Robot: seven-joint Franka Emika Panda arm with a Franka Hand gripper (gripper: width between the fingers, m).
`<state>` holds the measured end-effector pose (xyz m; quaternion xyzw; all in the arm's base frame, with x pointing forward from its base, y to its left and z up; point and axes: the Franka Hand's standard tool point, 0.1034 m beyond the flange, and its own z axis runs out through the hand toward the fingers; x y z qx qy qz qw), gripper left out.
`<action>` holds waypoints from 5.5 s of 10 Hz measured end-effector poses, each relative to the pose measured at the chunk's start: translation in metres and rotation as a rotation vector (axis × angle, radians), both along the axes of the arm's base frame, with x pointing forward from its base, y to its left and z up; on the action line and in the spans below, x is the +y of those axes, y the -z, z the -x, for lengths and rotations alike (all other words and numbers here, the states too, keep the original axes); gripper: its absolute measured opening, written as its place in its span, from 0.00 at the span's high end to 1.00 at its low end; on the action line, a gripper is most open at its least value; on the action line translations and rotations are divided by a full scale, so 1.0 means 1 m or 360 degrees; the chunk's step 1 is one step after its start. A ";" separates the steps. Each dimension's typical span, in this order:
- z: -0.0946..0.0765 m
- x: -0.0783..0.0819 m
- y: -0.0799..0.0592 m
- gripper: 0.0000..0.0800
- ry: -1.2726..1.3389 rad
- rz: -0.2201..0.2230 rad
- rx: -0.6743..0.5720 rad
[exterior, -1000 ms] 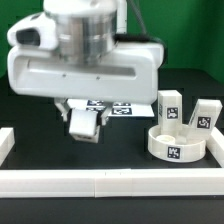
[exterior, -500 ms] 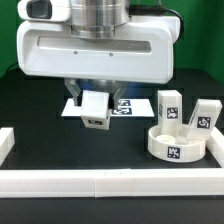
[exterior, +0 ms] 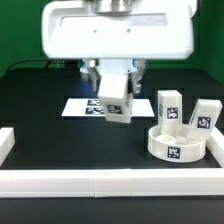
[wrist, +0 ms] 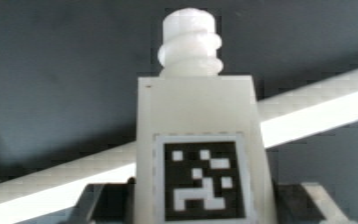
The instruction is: Assemble stool
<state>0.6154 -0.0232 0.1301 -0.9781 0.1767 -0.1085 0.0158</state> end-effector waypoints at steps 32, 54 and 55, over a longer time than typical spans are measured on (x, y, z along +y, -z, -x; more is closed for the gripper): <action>0.044 0.069 0.018 0.58 -0.0500 0.0306 -0.0559; 0.049 0.087 0.043 0.58 -0.0349 0.0231 -0.0512; 0.049 0.090 0.044 0.58 -0.0356 0.0231 -0.0511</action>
Offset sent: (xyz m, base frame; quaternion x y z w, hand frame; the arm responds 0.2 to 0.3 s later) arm 0.0000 0.0000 0.0000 0.0000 0.0650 0.0000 0.9979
